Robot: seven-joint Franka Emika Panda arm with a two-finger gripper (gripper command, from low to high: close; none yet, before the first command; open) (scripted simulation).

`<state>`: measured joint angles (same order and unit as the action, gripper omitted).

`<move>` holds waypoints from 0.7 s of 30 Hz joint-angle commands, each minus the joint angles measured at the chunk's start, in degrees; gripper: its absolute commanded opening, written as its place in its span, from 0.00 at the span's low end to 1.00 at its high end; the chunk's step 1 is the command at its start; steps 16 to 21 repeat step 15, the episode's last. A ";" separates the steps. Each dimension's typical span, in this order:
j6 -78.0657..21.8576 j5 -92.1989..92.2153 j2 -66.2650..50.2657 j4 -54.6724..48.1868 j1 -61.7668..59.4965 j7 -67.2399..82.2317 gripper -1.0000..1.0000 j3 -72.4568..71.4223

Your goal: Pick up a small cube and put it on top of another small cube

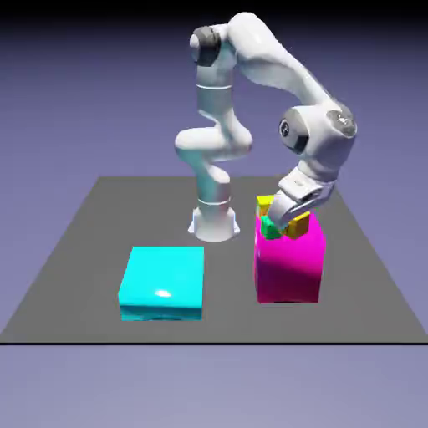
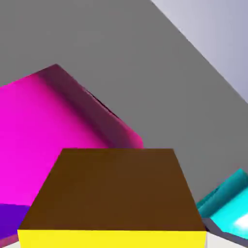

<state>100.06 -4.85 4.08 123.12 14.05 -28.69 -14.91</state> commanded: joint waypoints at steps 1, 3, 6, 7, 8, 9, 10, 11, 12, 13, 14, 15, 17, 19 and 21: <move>-1.18 0.27 2.08 0.76 0.41 0.64 0.00 -0.20; -3.59 1.09 6.24 2.29 1.97 1.98 0.00 -0.61; -5.93 1.89 10.28 3.77 3.50 3.28 0.00 -1.01; -3.74 1.82 10.16 5.84 3.47 3.18 0.00 -0.99; -1.55 1.75 10.04 7.92 3.44 3.09 0.00 -0.96; 0.64 1.68 9.92 9.99 3.41 2.99 0.00 -0.94; 2.83 1.61 9.81 12.07 3.38 2.89 0.00 -0.91; 4.26 1.56 9.73 13.42 3.37 2.82 0.00 -0.90; 4.26 1.56 9.73 13.42 3.37 2.82 1.00 -0.90; 4.26 1.56 9.73 13.42 3.37 2.82 1.00 -0.90; 2.07 1.63 9.85 11.35 3.39 2.92 1.00 -0.92; -0.12 1.70 9.97 9.28 3.42 3.02 1.00 -0.95; -0.12 1.70 9.97 9.28 3.42 3.02 1.00 -0.95; -0.12 1.70 9.97 9.28 3.42 3.02 1.00 -0.95; -0.12 1.70 9.97 9.28 3.42 3.02 1.00 -0.95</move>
